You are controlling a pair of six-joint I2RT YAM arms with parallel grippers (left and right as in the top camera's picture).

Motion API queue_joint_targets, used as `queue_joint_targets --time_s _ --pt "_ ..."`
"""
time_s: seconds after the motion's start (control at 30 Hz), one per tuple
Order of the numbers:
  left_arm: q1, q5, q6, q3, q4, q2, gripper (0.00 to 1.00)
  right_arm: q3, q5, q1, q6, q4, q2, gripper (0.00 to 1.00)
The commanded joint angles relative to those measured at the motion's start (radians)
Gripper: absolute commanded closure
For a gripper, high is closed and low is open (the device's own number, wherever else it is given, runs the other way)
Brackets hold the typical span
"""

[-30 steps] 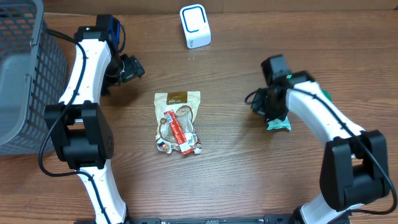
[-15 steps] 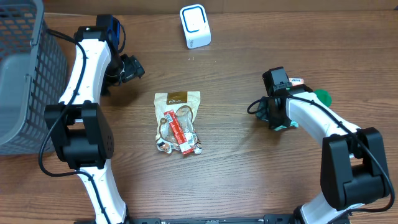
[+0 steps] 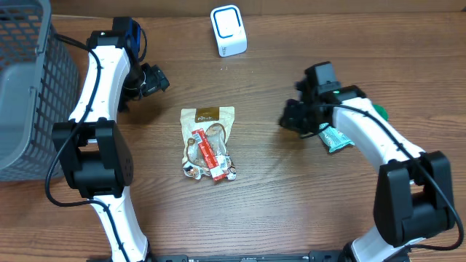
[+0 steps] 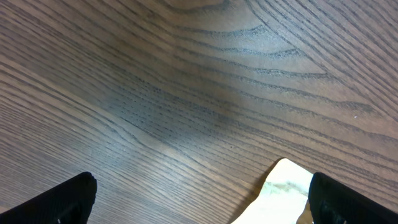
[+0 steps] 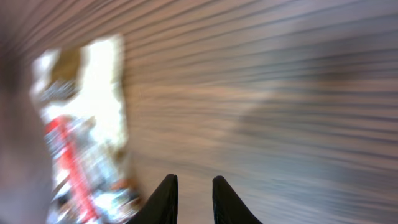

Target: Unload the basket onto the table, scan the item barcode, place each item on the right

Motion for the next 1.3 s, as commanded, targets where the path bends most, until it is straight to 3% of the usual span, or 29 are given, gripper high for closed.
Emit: queue_joint_targets --time_s 0.0,0.2,0.33,0.5,0.57,0.77,0.93,1.1,1.27 --pt "-0.007 -0.006 0.012 0.016 0.000 -0.016 0.00 0.014 -0.174 0.125 -0.052 0.025 -0.008 0.80" --pt "-0.007 -0.006 0.012 0.016 0.000 -0.016 0.00 0.013 -0.069 0.333 -0.051 0.097 -0.008 0.80" --pt "-0.007 -0.006 0.012 0.016 0.000 -0.016 0.00 0.013 0.177 0.468 -0.051 0.158 -0.008 0.78" --pt "-0.007 -0.006 0.012 0.016 0.000 -0.016 0.00 0.003 0.584 0.608 -0.052 0.270 -0.005 0.69" --pt "-0.007 -0.006 0.012 0.016 0.000 -0.016 0.00 0.000 0.631 0.634 -0.059 0.330 -0.004 0.67" --pt "-0.007 -0.006 0.012 0.016 0.000 -0.016 0.00 0.000 0.607 0.642 -0.060 0.475 0.019 0.68" --pt "-0.007 -0.006 0.012 0.016 0.000 -0.016 0.00 0.000 0.602 0.640 -0.058 0.473 0.042 0.68" --pt "-0.007 -0.006 0.012 0.016 0.000 -0.016 0.00 0.002 0.505 0.640 -0.039 0.352 0.042 0.68" --pt "-0.007 -0.006 0.012 0.016 0.000 -0.016 0.00 0.065 0.435 0.617 0.124 0.126 0.026 0.68"
